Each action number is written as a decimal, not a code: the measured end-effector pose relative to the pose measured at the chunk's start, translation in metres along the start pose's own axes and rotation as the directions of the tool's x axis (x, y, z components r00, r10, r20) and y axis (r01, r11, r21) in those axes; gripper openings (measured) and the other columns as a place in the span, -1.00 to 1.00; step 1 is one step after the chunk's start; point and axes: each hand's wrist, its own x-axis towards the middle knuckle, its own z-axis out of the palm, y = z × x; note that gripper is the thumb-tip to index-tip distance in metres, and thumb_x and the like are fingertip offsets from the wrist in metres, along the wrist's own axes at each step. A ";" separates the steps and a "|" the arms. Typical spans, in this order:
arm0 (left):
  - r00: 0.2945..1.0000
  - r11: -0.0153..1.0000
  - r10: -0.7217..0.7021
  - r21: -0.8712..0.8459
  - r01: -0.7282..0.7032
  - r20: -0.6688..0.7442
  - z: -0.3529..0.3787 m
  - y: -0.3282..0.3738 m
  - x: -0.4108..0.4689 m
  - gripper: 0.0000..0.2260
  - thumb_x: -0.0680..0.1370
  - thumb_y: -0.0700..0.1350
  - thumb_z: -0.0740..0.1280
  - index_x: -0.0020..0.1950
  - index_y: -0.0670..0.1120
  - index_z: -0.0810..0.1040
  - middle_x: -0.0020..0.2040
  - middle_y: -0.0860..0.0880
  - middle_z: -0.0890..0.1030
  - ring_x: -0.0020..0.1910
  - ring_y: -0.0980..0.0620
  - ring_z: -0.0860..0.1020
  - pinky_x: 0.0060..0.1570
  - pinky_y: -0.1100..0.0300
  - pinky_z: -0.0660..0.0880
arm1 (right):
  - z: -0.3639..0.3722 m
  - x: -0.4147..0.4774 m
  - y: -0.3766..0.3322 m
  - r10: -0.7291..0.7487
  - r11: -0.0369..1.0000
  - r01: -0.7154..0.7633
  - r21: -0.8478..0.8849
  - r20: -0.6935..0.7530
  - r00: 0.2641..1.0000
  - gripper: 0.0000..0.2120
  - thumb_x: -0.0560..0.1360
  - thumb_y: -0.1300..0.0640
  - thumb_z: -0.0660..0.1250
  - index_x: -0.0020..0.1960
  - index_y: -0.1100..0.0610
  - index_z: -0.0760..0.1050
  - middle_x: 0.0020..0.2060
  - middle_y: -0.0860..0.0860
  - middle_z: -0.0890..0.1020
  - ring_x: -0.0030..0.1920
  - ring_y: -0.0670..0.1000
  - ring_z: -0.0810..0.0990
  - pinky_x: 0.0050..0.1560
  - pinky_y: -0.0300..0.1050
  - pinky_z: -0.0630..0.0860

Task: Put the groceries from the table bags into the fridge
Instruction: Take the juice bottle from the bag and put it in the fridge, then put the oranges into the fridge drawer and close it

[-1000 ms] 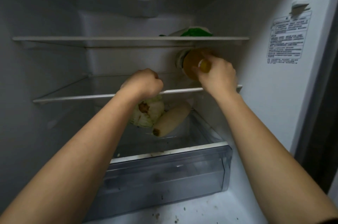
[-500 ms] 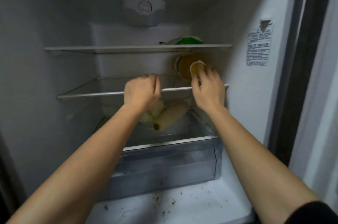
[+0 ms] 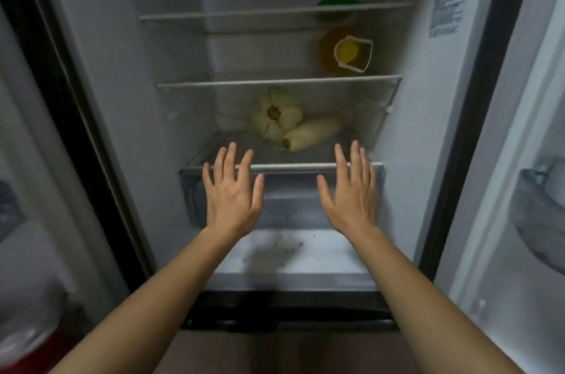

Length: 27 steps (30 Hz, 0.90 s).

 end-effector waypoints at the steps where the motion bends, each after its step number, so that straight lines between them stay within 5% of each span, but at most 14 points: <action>1: 1.000 1.000 -0.013 0.024 0.013 0.016 -0.001 -0.001 -0.017 -0.48 0.64 0.14 0.03 0.51 -0.09 0.35 0.57 -0.19 0.23 0.56 -0.19 0.14 0.49 -0.29 0.07 | 0.005 -0.012 -0.003 0.000 1.000 -0.001 0.025 0.015 1.000 -0.33 0.61 -0.16 0.12 0.62 0.08 0.08 0.62 0.18 0.05 0.61 0.19 0.03 0.57 0.19 0.06; 9: 0.982 0.976 -0.092 0.209 0.057 0.163 -0.051 -0.024 -0.117 -0.45 0.64 0.18 0.01 0.55 -0.07 0.28 0.59 -0.18 0.20 0.57 -0.17 0.14 0.50 -0.28 0.07 | 0.020 -0.092 -0.052 -0.076 0.992 0.053 0.113 0.209 0.975 -0.26 0.60 -0.11 0.22 0.63 0.09 -0.04 0.62 0.19 -0.10 0.61 0.21 -0.05 0.59 0.16 -0.01; 15: 0.996 0.967 -0.064 0.251 0.046 0.064 -0.143 -0.052 -0.151 -0.49 0.62 0.14 0.09 0.47 -0.11 0.41 0.50 -0.20 0.36 0.48 -0.20 0.30 0.43 -0.27 0.21 | -0.015 -0.113 -0.117 -0.141 0.977 0.110 0.180 0.169 0.976 -0.25 0.60 -0.16 0.20 0.63 0.07 -0.06 0.62 0.19 -0.11 0.61 0.20 -0.05 0.59 0.19 -0.02; 21: 0.997 0.957 -0.080 0.278 0.083 -0.024 -0.253 -0.105 -0.238 -0.51 0.63 0.13 0.10 0.47 -0.10 0.42 0.52 -0.19 0.34 0.50 -0.19 0.29 0.43 -0.26 0.20 | -0.048 -0.180 -0.231 -0.227 0.931 0.191 0.313 0.084 0.970 -0.25 0.60 -0.15 0.22 0.63 0.08 -0.03 0.61 0.21 -0.12 0.60 0.24 -0.01 0.55 0.26 0.05; 27: 0.952 0.869 -0.307 0.406 0.282 -0.004 -0.391 -0.206 -0.392 -0.49 0.63 0.13 0.08 0.50 -0.10 0.36 0.53 -0.20 0.30 0.51 -0.19 0.24 0.42 -0.30 0.21 | -0.066 -0.306 -0.389 -0.372 0.855 0.286 0.432 0.128 0.919 -0.21 0.56 -0.16 0.28 0.62 0.08 0.00 0.60 0.22 -0.10 0.61 0.21 -0.04 0.58 0.21 -0.04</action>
